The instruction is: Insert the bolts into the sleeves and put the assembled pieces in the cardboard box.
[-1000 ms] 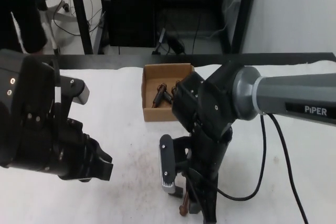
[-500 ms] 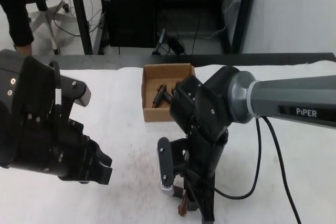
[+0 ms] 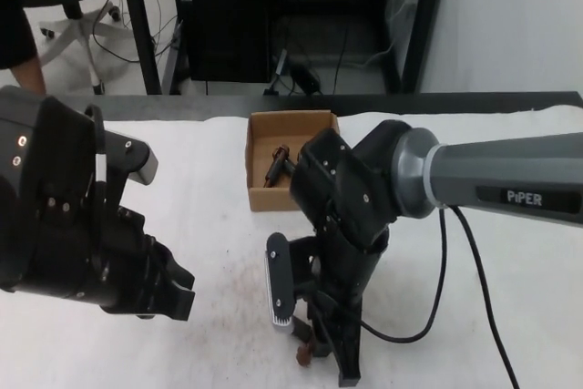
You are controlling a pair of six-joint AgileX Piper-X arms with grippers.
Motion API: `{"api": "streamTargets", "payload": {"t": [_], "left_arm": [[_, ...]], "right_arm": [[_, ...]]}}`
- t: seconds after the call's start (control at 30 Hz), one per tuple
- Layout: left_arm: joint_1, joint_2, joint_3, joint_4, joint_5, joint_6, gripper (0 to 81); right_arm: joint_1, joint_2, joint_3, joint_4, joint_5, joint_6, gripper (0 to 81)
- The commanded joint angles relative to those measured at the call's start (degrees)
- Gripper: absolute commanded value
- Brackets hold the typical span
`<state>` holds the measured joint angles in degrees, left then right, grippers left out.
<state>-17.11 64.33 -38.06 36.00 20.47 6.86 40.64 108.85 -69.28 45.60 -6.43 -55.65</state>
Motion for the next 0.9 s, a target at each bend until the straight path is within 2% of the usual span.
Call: {"api": "streamTargets", "payload": {"t": [0.0, 0.17, 0.27, 0.37, 0.43, 0.6, 0.7, 0.8, 0.87], "left_arm": [[-0.2, -0.7, -0.1, -0.2, 0.2, 0.5, 22.0], [-0.2, -0.7, -0.1, -0.2, 0.2, 0.5, 22.0], [-0.2, -0.7, -0.1, -0.2, 0.2, 0.5, 22.0], [-0.2, -0.7, -0.1, -0.2, 0.2, 0.5, 22.0], [-0.2, -0.7, -0.1, -0.2, 0.2, 0.5, 22.0], [-0.2, -0.7, -0.1, 0.3, 0.2, 0.5, 22.0], [-0.2, -0.7, -0.1, 0.7, 0.2, 0.3, 22.0], [-0.2, -0.7, -0.1, 0.8, 0.2, 0.0, 22.0], [-0.2, -0.7, -0.1, 0.8, 0.2, 0.0, 22.0]], "right_arm": [[0.0, 1.2, 0.4, 1.7, -0.9, -0.5, 31.6], [0.0, 1.2, 0.4, 6.0, -0.9, -0.5, 0.3], [0.0, 1.2, 0.4, 7.2, -0.8, 2.2, 0.8], [0.0, 1.2, 0.3, 6.3, -0.8, 9.7, 0.8], [0.0, 1.0, 0.3, 4.9, -0.8, 16.6, 0.8], [-0.7, 0.9, 0.2, 1.0, -1.3, 41.9, 0.8], [-1.3, 0.9, 0.2, 0.3, -3.0, 53.2, 0.8], [-1.4, 0.9, 0.2, -0.4, -6.5, 59.2, 0.8], [-1.4, 0.9, 0.2, -1.3, -9.4, 59.6, 0.8]]}}
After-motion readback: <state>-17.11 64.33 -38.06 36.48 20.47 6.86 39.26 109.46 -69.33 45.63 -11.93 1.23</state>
